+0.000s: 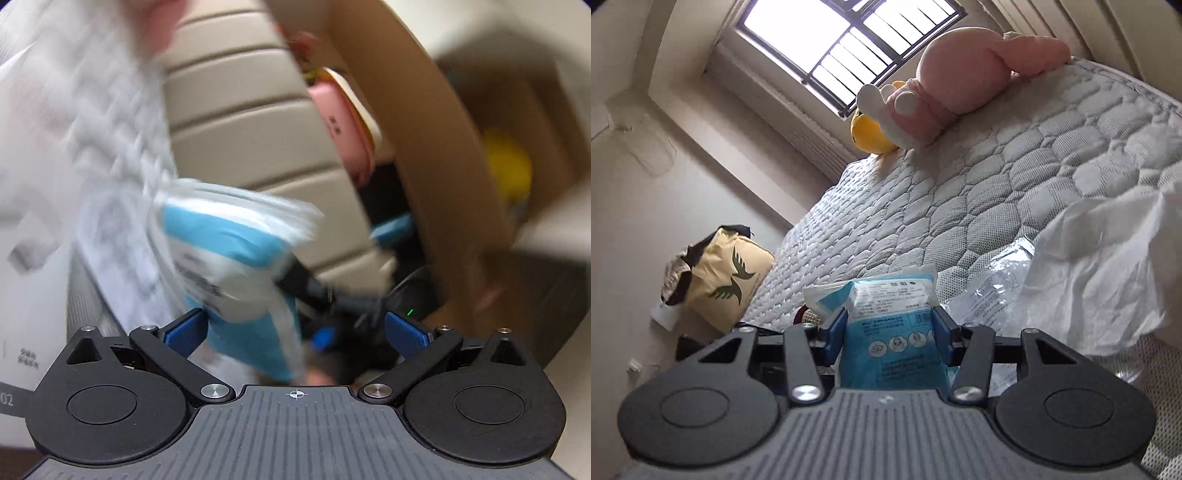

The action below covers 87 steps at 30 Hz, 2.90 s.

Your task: Clean container

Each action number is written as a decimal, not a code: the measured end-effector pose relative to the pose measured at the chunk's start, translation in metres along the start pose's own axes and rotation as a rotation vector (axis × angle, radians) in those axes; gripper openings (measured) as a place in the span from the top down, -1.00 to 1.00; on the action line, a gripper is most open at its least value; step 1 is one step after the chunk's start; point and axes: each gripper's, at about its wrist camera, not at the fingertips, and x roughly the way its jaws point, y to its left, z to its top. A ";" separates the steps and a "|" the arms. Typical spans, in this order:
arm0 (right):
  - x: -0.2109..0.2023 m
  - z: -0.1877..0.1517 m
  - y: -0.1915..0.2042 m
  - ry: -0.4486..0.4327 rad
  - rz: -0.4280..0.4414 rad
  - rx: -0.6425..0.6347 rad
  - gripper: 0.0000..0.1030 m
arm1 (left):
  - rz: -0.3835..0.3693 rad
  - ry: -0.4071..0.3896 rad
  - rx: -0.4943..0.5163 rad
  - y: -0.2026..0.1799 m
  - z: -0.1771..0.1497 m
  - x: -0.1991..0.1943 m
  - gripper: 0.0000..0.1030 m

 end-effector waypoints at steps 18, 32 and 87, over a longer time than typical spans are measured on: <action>-0.040 0.004 -0.012 -0.224 -0.621 -0.607 -0.99 | 0.477 -0.004 0.402 -0.030 -0.056 0.032 -1.00; 0.001 0.020 -0.053 -0.050 -0.537 -0.480 0.85 | 0.454 -0.117 0.431 -0.025 -0.067 0.027 -1.00; -0.061 -0.040 0.022 -0.086 -0.002 -0.344 0.70 | 0.798 -0.115 0.817 -0.059 -0.114 0.080 -0.32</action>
